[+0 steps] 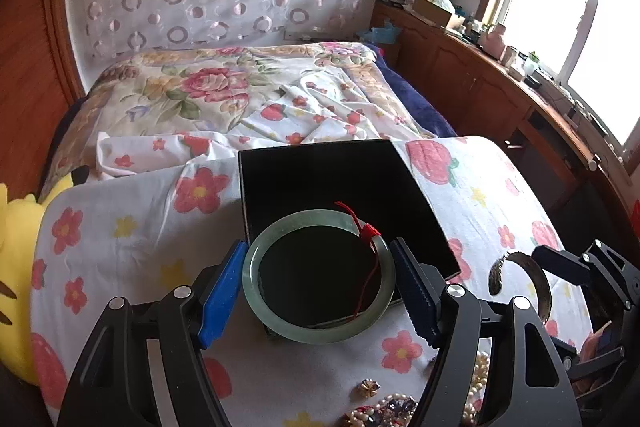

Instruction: Organize jewelry

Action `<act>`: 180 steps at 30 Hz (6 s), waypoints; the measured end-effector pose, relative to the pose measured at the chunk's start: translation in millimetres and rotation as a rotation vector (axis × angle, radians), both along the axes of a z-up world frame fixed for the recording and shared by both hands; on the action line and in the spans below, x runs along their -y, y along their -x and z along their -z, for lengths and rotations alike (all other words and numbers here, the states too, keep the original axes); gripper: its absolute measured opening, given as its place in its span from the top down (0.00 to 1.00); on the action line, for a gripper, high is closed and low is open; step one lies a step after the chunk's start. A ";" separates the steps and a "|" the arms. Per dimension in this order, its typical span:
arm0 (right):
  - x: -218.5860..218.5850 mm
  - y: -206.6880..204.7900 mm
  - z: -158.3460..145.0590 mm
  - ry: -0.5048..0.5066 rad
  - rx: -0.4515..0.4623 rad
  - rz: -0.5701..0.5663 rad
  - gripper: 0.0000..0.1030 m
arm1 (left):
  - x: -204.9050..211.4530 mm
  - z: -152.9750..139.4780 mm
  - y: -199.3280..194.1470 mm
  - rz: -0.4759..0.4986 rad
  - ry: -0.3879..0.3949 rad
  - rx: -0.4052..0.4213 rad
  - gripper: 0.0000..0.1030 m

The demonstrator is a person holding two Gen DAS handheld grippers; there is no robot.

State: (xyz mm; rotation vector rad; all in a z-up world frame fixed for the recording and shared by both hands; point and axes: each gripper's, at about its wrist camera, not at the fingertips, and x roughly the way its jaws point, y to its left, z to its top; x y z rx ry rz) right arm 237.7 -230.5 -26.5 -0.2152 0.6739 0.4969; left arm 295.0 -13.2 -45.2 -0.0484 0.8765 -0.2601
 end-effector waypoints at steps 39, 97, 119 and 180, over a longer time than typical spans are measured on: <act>-79.1 -58.9 11.1 0.056 -0.045 -0.075 0.40 | -91.9 -3.6 125.6 -0.156 -0.036 0.224 0.08; 41.7 80.6 -2.4 -0.043 0.045 -0.076 0.92 | -21.3 46.3 184.0 -0.011 -0.026 0.123 0.08; 64.6 117.6 -93.3 -0.114 0.268 -0.062 0.92 | -15.9 46.9 183.0 0.006 -0.034 0.124 0.08; 58.4 125.7 -100.3 -0.078 0.295 -0.087 0.92 | -27.0 13.8 143.7 0.129 0.038 0.073 0.96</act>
